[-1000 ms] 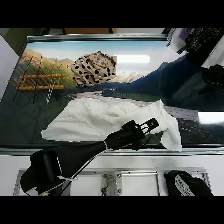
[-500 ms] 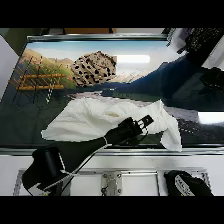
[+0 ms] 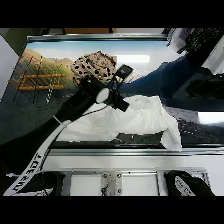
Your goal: Fold the clothes and pants, and hang the long-sleeved shirts on hangers.
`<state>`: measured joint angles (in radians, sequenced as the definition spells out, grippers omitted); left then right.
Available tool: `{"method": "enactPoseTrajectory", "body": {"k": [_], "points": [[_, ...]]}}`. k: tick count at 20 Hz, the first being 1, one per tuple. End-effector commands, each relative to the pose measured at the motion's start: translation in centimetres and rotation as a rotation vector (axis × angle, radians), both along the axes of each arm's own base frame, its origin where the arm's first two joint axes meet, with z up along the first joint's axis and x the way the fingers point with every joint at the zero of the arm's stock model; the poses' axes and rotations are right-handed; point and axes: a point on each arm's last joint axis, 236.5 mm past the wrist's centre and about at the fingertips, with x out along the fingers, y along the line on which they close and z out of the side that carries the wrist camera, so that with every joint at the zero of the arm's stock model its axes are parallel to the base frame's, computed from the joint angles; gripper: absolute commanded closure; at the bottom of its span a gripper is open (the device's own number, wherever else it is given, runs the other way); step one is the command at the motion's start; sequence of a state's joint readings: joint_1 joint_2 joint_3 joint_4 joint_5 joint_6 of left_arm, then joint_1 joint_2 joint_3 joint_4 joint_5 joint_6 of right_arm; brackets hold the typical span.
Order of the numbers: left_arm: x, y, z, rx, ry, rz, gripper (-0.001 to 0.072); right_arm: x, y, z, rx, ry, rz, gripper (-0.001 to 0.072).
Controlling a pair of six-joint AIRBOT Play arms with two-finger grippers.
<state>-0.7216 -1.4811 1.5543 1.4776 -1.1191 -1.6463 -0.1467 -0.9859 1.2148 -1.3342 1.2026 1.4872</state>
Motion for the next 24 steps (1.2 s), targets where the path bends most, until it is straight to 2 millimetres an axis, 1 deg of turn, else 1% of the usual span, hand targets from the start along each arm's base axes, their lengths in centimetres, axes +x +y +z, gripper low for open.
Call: {"method": "enactPoseTrajectory", "body": {"k": [1,2,3,5,7,8,10,12,13,14,16,18,19,20,23,24], "points": [[1.1,0.4,0.9,-0.136,0.086,0.023,0.0697,0.5,4.0,-5.3,-0.018,0.047,0.132,0.0312],[1.3,0.7,0.1,-0.125,0.103,0.025,0.0697,1.1,5.5,-6.5,-0.018,0.045,0.164,0.0264],[1.4,1.0,-0.6,-0.113,0.121,0.032,0.0697,1.6,6.9,-7.6,-0.019,0.047,0.195,0.0239],[1.1,1.4,-1.3,-0.09,0.15,0.029,0.0697,3.3,9.7,-9.7,-0.023,0.039,0.245,0.0239],[0.8,1.5,-1.4,-0.083,0.159,0.025,0.0697,5.1,11.9,-11.9,-0.039,0.021,0.283,0.0239],[0.7,1.4,-1.4,-0.082,0.161,0.024,0.0697,6.1,12.6,-13.0,-0.056,0.021,0.299,0.024],[0.6,1.5,-1.4,-0.08,0.165,0.023,0.0697,7.6,12.8,-15.1,-0.113,0.061,0.303,0.0241],[0.5,1.5,-1.5,-0.077,0.169,0.022,0.0697,8.2,13.3,-17.1,-0.138,0.125,0.313,0.024],[0.5,1.6,-1.5,-0.075,0.171,0.022,0.0697,8.4,13.6,-17.7,-0.144,0.143,0.324,0.0241],[0.5,1.6,-1.6,-0.075,0.172,0.022,0.0697,8.6,13.7,-18.1,-0.156,0.151,0.325,0.0241],[0.5,1.6,-1.6,-0.075,0.172,0.021,0.0697,9.0,12.9,-19.0,-0.198,0.164,0.285,0.0241],[0.4,1.5,-1.5,-0.075,0.172,0.021,0.0697,9.0,12.4,-19.7,-0.225,0.178,0.285,0.0241],[0.4,1.5,-1.6,-0.075,0.172,0.021,0.0697,9.2,11.8,-20.0,-0.234,0.184,0.252,0.0243],[0.4,1.5,-1.6,-0.074,0.174,0.02,0.0697,9.4,11.1,-20.1,-0.248,0.184,0.205,0.0274],[0.1,1.4,-1.5,-0.082,0.188,0.017,0.0697,10.4,8.4,-20.0,-0.317,0.164,0.086,0.0274],[0.0,1.4,-1.5,-0.082,0.189,0.017,0.0697,10.6,7.7,-19.9,-0.333,0.156,0.059,0.0276]]}}
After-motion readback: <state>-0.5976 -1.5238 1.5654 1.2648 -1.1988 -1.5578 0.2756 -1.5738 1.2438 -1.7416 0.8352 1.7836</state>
